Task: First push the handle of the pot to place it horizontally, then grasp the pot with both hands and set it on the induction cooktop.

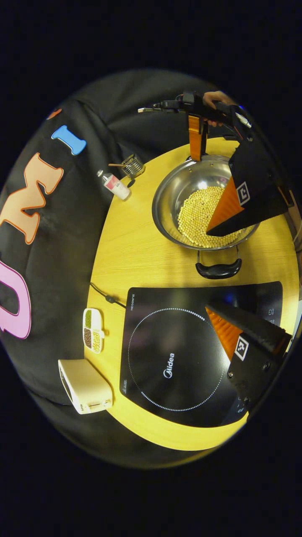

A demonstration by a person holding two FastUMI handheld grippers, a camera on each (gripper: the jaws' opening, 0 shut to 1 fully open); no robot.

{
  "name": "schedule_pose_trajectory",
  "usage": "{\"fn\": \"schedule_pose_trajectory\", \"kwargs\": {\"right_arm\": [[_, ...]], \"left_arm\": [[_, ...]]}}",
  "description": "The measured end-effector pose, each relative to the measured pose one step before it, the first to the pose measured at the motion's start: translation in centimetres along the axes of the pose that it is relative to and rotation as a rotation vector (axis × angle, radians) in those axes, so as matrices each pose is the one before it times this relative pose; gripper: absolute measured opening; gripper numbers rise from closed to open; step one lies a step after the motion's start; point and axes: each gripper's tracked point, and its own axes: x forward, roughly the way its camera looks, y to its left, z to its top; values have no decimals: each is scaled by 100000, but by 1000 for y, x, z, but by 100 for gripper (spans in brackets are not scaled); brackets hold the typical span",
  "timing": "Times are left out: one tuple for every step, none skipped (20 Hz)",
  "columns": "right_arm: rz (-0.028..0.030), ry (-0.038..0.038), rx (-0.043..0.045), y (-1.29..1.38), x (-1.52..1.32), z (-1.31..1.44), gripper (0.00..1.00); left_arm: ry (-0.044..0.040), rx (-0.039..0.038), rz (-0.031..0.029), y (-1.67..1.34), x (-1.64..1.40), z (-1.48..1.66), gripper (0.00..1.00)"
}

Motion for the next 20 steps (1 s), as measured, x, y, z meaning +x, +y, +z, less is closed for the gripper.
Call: {"fn": "schedule_pose_trajectory", "kwargs": {"right_arm": [[1014,1335,-1618,-74,367,-86,93],[1571,1371,-1315,46,214,-179,93],[1963,972,-731,137,144,8,93],[1452,759,-327,56,229,27,92],[1338,467,18,8,130,78,92],[1208,568,-90,83,126,12,92],[1123,764,-84,83,180,-13,92],[1233,824,-33,67,230,95,92],[1376,1422,376,149,175,-105,92],[642,1051,225,6,94,-5,89],[651,1018,-652,14,165,-85,88],[165,800,-1296,14,28,-180,88],[-149,778,-1943,-39,45,-59,88],[-114,458,-2164,-37,104,39,98],[-220,432,-1713,-69,157,12,98],[-82,462,-839,-20,191,92,98],[518,494,197,51,234,144,98],[670,247,630,101,68,186,98],[2097,379,1122,453,203,142,98],[264,450,79,154,196,-78,78]], "left_arm": [[1499,-286,-740,-69,277,-189,97],[1515,-189,-112,83,344,-226,96],[1742,-83,-53,71,221,-198,96],[1626,-316,287,80,242,-192,96],[1163,-730,-408,-135,209,-167,96],[942,-713,-614,-255,346,-234,96],[1080,-509,-811,-280,197,-121,96],[1268,-423,-383,-315,251,-318,95],[1279,-530,-302,-312,257,-212,96],[1488,-201,-67,-166,302,-218,95],[1454,75,385,7,138,-226,95],[398,-12,18,-123,172,113,95],[574,-163,-221,-125,322,27,94],[545,-559,-394,-79,234,86,99],[789,-751,-274,-77,256,51,93],[676,-708,-33,32,318,127,93],[537,-412,-314,-14,237,56,96],[860,-43,238,13,241,88,89],[222,639,-396,-42,184,172,88],[338,647,-54,43,179,173,92]]}}
